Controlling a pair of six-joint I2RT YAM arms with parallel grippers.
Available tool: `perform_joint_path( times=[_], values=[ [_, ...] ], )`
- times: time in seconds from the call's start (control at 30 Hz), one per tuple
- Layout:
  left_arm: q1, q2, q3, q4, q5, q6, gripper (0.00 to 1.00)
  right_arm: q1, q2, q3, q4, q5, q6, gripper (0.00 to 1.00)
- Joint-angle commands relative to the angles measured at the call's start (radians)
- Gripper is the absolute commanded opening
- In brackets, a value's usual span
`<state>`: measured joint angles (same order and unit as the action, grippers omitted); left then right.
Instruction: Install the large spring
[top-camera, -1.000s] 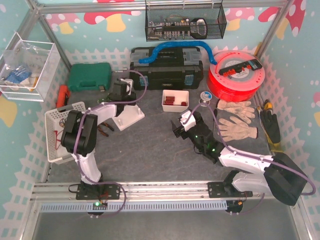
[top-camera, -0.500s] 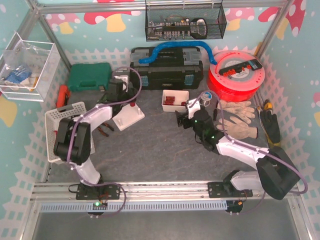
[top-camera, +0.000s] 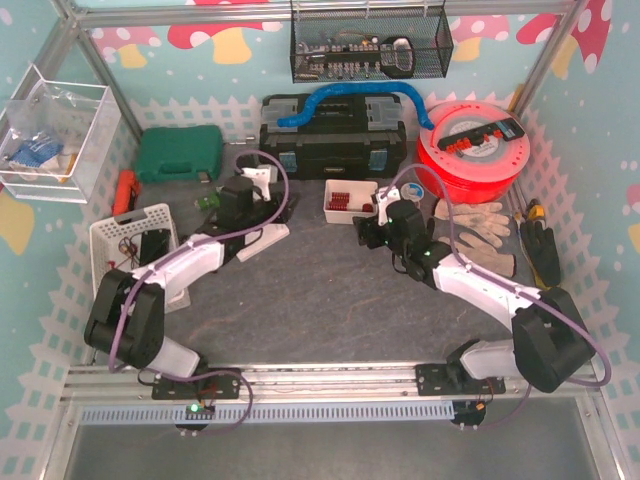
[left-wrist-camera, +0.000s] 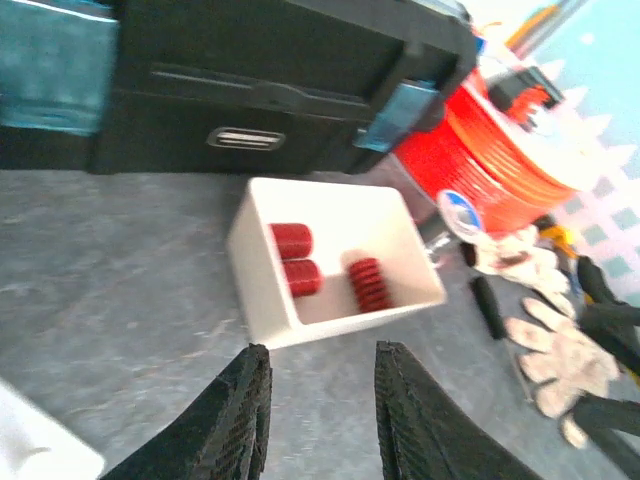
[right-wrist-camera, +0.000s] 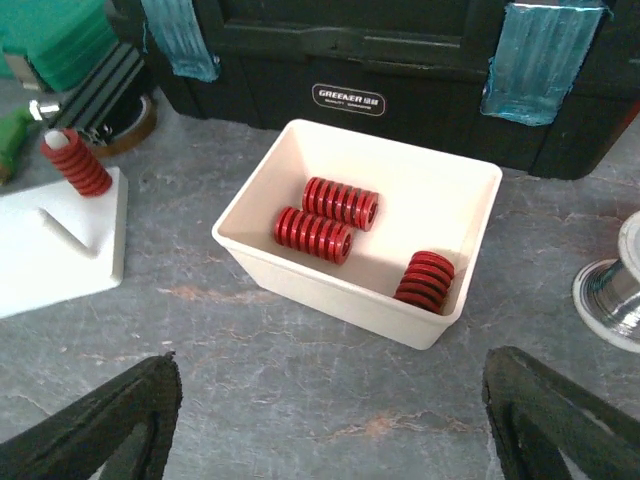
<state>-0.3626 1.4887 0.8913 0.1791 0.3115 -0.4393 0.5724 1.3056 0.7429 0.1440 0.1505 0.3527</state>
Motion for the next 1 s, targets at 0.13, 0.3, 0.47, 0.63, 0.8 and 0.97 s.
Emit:
perform_joint_path(
  times=[0.13,0.3,0.47,0.63,0.8,0.97],
  values=[
    [-0.084,0.052,-0.011,0.186,-0.053,-0.103,0.30,-0.032,0.115,0.088,-0.032,-0.077,-0.095,0.75],
    [-0.086,0.153,0.015,0.258,0.001,-0.135,0.30,-0.051,0.213,0.180,-0.017,-0.043,-0.144,0.72],
    [-0.100,0.223,-0.002,0.322,0.045,-0.217,0.39,-0.061,0.340,0.256,0.002,-0.030,-0.166,0.68],
    [-0.112,0.230,-0.039,0.310,0.057,-0.334,0.41,-0.062,0.413,0.325,-0.076,-0.082,-0.139,0.66],
    [-0.167,0.213,0.051,0.058,0.046,-0.366,0.41,-0.062,0.434,0.434,-0.204,-0.128,-0.078,0.65],
    [-0.181,0.186,0.133,-0.029,0.006,-0.357,0.41,-0.068,0.469,0.528,-0.263,-0.095,-0.140,0.66]
  ],
)
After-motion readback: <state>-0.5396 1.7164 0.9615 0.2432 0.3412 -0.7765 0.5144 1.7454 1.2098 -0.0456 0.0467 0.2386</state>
